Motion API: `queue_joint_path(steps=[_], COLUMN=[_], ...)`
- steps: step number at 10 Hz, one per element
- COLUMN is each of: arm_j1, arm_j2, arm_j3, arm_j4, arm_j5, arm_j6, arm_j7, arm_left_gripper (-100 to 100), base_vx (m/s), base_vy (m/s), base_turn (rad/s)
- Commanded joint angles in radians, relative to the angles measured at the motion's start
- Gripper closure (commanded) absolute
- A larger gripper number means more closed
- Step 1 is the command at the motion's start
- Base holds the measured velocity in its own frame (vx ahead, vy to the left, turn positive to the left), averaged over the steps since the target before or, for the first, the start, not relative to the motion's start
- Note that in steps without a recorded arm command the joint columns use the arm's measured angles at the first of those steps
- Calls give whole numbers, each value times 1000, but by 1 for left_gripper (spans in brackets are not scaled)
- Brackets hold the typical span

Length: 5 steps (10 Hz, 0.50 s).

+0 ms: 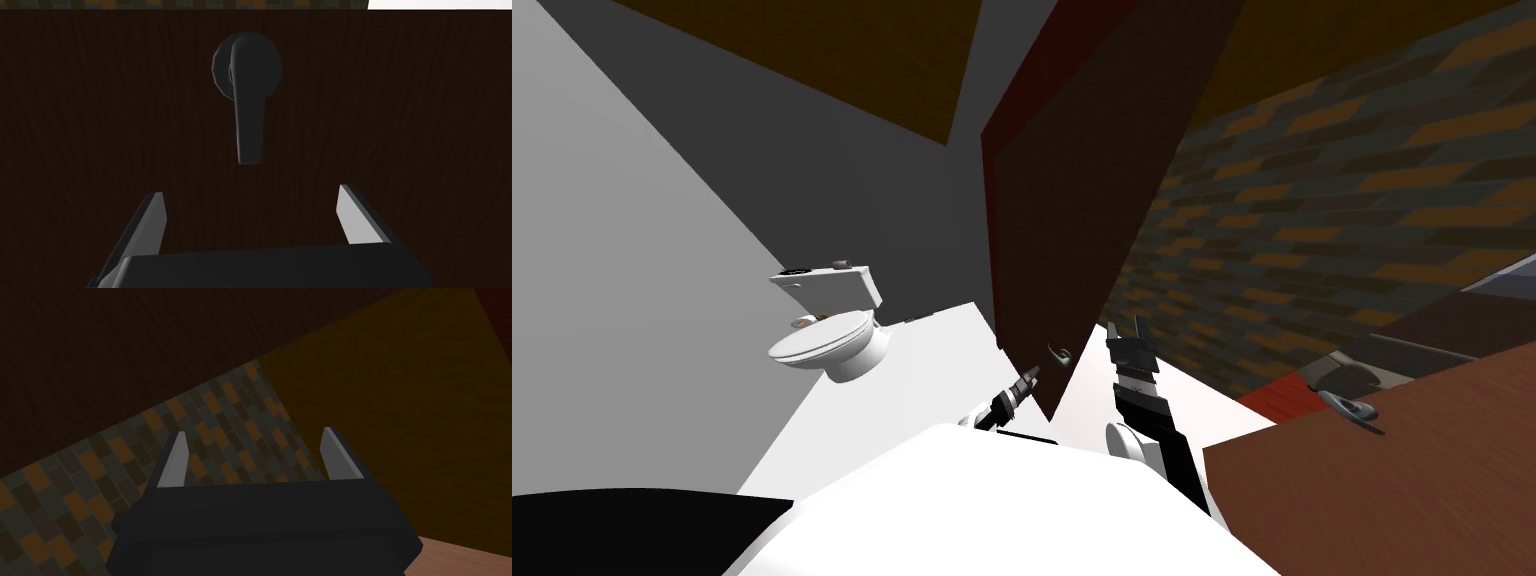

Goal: Push the door open

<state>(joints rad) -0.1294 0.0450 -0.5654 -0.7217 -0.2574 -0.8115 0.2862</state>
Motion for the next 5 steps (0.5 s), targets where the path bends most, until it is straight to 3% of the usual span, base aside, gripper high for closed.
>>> queue_joint_path(steps=[1, 2, 5], arm_j1=[0, -2, -3], arm_j2=[0, 9, 8], arm_j3=[0, 4, 10], arm_j4=[0, 7, 14], arm_j5=[0, 2, 5], arm_j6=[0, 0, 3], arm_j7=[0, -4, -11], arm_left_gripper=[-100, -100, -100], base_vx=[45, 103, 155], base_vy=[16, -82, -128], base_turn=[-3, -49, -28])
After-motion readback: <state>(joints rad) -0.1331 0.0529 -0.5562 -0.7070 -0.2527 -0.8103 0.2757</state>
